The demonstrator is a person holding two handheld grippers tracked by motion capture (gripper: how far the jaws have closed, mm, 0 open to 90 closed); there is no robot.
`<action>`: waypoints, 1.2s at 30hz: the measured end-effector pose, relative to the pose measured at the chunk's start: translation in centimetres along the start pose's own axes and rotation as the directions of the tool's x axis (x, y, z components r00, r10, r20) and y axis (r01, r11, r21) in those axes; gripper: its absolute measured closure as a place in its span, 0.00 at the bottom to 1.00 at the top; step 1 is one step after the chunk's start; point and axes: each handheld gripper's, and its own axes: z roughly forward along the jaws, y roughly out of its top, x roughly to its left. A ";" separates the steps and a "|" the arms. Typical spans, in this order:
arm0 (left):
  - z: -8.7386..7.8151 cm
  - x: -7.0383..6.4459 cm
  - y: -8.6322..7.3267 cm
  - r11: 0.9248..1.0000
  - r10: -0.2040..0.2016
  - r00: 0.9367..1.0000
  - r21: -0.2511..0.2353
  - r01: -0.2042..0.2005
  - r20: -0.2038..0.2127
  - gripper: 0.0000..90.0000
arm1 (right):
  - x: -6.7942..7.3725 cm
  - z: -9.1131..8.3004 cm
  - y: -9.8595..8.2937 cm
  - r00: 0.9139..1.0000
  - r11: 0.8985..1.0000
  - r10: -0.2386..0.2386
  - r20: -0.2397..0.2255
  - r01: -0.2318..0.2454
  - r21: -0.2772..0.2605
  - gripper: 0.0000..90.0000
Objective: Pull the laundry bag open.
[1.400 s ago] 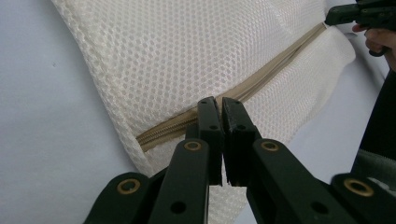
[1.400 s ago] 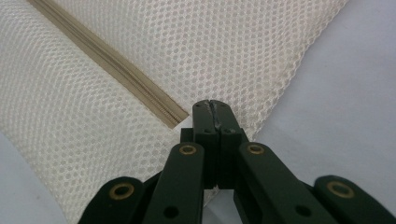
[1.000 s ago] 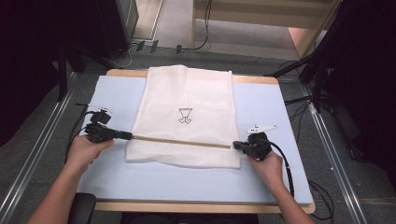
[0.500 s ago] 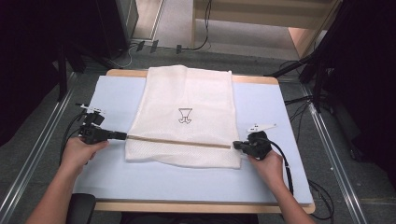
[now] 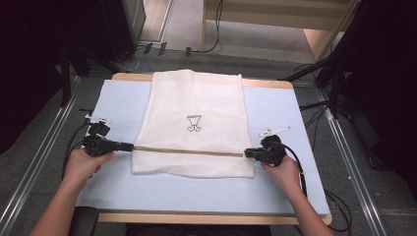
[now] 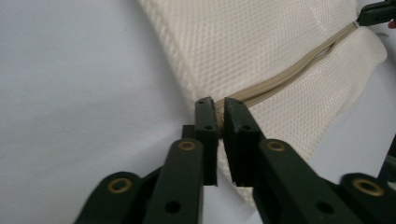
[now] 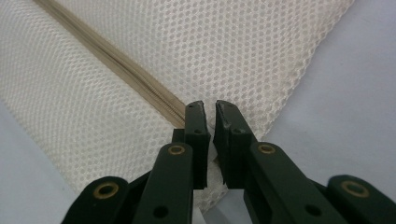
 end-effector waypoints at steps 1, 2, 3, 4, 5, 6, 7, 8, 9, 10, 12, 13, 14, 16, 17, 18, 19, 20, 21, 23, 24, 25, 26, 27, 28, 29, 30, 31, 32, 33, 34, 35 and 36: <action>-0.1 0.0 0.0 1.000 0.010 1.000 -0.006 -0.010 -0.003 0.89 | 0.0 -0.1 0.0 1.000 1.000 -0.002 -0.007 0.002 0.001 0.93; -0.1 0.0 0.0 1.000 0.014 1.000 -0.018 -0.014 -0.005 0.84 | 0.0 -0.1 0.1 1.000 1.000 -0.002 -0.013 0.002 0.003 0.92; -0.2 0.1 0.0 1.000 0.012 1.000 -0.022 -0.012 -0.011 0.77 | 0.0 -0.2 0.1 1.000 1.000 0.003 -0.017 -0.003 0.001 0.90; -0.2 0.1 0.0 1.000 0.015 1.000 -0.026 -0.015 -0.021 0.74 | 0.0 -0.3 0.1 1.000 1.000 0.006 -0.023 -0.006 -0.001 0.89; -0.2 0.2 0.0 0.999 0.016 0.999 -0.027 -0.017 -0.032 0.70 | 0.0 -0.4 0.2 1.000 1.000 0.002 -0.026 -0.002 -0.008 0.87; -0.3 0.3 -0.1 0.999 0.018 0.999 -0.030 -0.019 -0.032 0.71 | 0.0 -0.5 0.2 1.000 1.000 0.004 -0.025 -0.004 -0.013 0.86; -0.3 0.3 -0.1 0.999 0.021 0.999 -0.033 -0.023 -0.034 0.70 | -0.1 -0.6 0.2 1.000 1.000 0.004 -0.029 -0.005 -0.022 0.84; -0.3 0.4 -0.1 0.999 0.021 0.999 -0.037 -0.023 -0.046 0.68 | -0.1 -0.7 0.2 1.000 1.000 0.006 -0.029 -0.007 -0.027 0.83; -0.3 0.4 -0.1 0.999 0.028 0.998 -0.041 -0.031 -0.061 0.66 | -0.2 -0.9 0.2 1.000 0.999 0.008 -0.027 -0.009 -0.037 0.81; -0.3 0.5 -0.1 0.998 0.039 0.997 -0.049 -0.043 -0.069 0.63 | -0.3 -1.0 0.2 1.000 0.999 0.009 -0.027 -0.010 -0.043 0.80; -0.5 0.6 -0.1 0.996 0.060 0.994 -0.066 -0.066 -0.087 0.60 | -0.5 -1.3 0.2 1.000 0.998 0.011 -0.021 -0.012 -0.061 0.77; -0.5 0.7 -0.1 0.995 0.063 0.994 -0.076 -0.070 -0.093 0.58 | -0.7 -1.4 0.1 1.000 0.998 0.011 -0.017 -0.012 -0.069 0.76; -0.6 0.7 -0.1 0.994 0.066 0.993 -0.084 -0.074 -0.097 0.57 | -0.8 -1.6 0.1 1.000 0.997 0.017 -0.011 -0.018 -0.074 0.73; -0.8 0.8 -0.1 0.992 0.068 0.992 -0.102 -0.078 -0.103 0.54 | -1.1 -1.9 0.0 1.000 0.996 0.015 0.007 -0.014 -0.093 0.69; -0.9 0.8 -0.1 0.991 0.065 0.992 -0.110 -0.077 -0.108 0.53 | -1.3 -2.0 -0.1 1.000 0.995 0.019 0.015 -0.017 -0.100 0.67; -0.9 0.9 -0.1 0.990 0.067 0.991 -0.114 -0.080 -0.114 0.52 | -1.5 -2.1 -0.1 1.000 0.994 0.021 0.020 -0.019 -0.107 0.66; -1.0 0.9 -0.1 0.990 0.068 0.991 -0.116 -0.082 -0.118 0.51 | -1.6 -2.2 -0.2 0.999 0.994 0.021 0.025 -0.018 -0.112 0.64; -1.0 1.0 -0.1 0.990 0.067 0.990 -0.118 -0.081 -0.121 0.50 | -1.8 -2.3 -0.3 0.999 0.993 0.026 0.029 -0.022 -0.113 0.63; -1.0 1.0 -0.1 0.990 0.067 0.990 -0.118 -0.081 -0.121 0.49 | -2.0 -2.4 -0.4 0.999 0.993 0.031 0.029 -0.027 -0.117 0.63; -1.1 1.3 -0.1 0.991 0.051 0.990 -0.119 -0.067 -0.133 0.47 | -2.3 -2.6 -0.5 0.999 0.993 0.035 0.038 -0.030 -0.117 0.61; -1.1 1.4 -0.1 0.991 0.045 0.989 -0.119 -0.062 -0.139 0.46 | -2.5 -2.7 -0.6 0.998 0.992 0.035 0.042 -0.030 -0.120 0.60; -1.1 1.4 -0.2 0.991 0.042 0.989 -0.119 -0.059 -0.144 0.46 | -2.7 -2.8 -0.7 0.998 0.992 0.041 0.046 -0.035 -0.125 0.60; -1.1 1.5 -0.2 0.991 0.039 0.988 -0.120 -0.057 -0.147 0.45 | -2.9 -2.9 -0.8 0.998 0.991 0.048 0.050 -0.041 -0.129 0.58; -1.2 1.6 -0.2 0.991 0.038 0.988 -0.122 -0.057 -0.148 0.45 | -3.1 -3.0 -0.8 0.997 0.990 0.050 0.058 -0.041 -0.137 0.57; -1.2 1.7 -0.2 0.991 0.036 0.988 -0.124 -0.055 -0.149 0.44 | -3.2 -3.2 -0.9 0.996 0.989 0.058 0.070 -0.048 -0.141 0.56; -1.2 1.8 -0.2 0.991 0.035 0.987 -0.124 -0.055 -0.156 0.44 | -3.4 -3.2 -0.9 0.995 0.988 0.061 0.079 -0.049 -0.145 0.55; -1.2 1.9 -0.2 0.991 0.031 0.987 -0.126 -0.051 -0.158 0.43 | -3.5 -3.3 -1.0 0.994 0.987 0.070 0.089 -0.056 -0.150 0.54; -1.2 2.1 -0.2 0.991 0.029 0.987 -0.126 -0.049 -0.157 0.43 | -3.7 -3.4 -1.1 0.993 0.986 0.076 0.094 -0.060 -0.157 0.53; -1.2 2.2 -0.2 0.991 0.021 0.986 -0.130 -0.043 -0.164 0.43 | -3.9 -3.4 -1.1 0.992 0.986 0.078 0.100 -0.062 -0.156 0.52; -1.3 2.3 -0.2 0.991 0.023 0.984 -0.126 -0.046 -0.175 0.42 | -4.0 -3.5 -1.2 0.991 0.985 0.084 0.102 -0.067 -0.161 0.51; -1.3 2.4 -0.3 0.991 0.021 0.983 -0.128 -0.044 -0.181 0.42 | -4.1 -3.5 -1.2 0.991 0.985 0.085 0.108 -0.068 -0.160 0.50; -1.3 2.5 -0.3 0.991 0.018 0.982 -0.128 -0.043 -0.188 0.42 | -4.3 -3.5 -1.3 0.989 0.984 0.092 0.112 -0.073 -0.162 0.49; -1.4 2.7 -0.3 0.991 0.013 0.981 -0.130 -0.039 -0.194 0.41 | -4.4 -3.5 -1.4 0.989 0.983 0.098 0.113 -0.079 -0.165 0.48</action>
